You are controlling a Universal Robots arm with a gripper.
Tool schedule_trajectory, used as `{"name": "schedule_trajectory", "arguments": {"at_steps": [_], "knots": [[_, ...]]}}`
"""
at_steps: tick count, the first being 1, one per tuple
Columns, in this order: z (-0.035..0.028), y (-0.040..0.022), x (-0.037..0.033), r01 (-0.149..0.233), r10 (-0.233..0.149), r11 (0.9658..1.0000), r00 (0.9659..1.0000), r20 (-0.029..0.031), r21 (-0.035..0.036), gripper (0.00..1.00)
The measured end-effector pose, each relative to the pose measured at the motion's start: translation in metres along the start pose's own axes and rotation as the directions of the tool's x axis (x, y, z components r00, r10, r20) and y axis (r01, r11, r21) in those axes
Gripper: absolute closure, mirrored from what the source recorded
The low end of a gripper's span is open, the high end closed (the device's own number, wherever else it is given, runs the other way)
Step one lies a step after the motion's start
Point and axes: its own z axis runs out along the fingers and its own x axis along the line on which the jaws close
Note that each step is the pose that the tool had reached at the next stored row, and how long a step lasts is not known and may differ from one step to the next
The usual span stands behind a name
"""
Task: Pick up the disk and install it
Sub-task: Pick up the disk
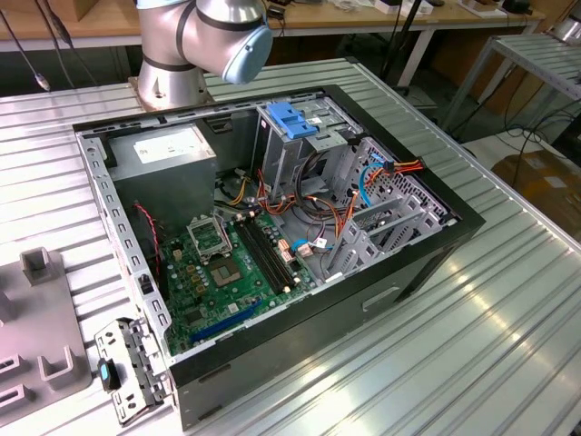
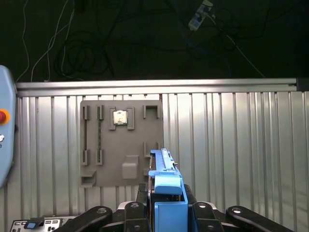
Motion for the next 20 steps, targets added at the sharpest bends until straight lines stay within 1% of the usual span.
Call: {"name": "schedule_trajectory", "arguments": {"at_steps": [3, 9, 15, 20], "knots": [[-0.0001, -0.0027, -0.0001, 0.0, 0.0, 1.0, 1.0, -0.0001, -0.0001, 0.63], [-0.0004, -0.0104, -0.0003, 0.0, 0.0, 1.0, 1.0, 0.0, -0.0001, 0.63], [-0.0005, -0.0163, -0.0004, 0.0, 0.0, 1.0, 1.0, 0.0, 0.0, 0.63], [-0.0008, -0.0225, -0.0006, 0.0, 0.0, 1.0, 1.0, -0.0001, -0.0001, 0.63]]}}
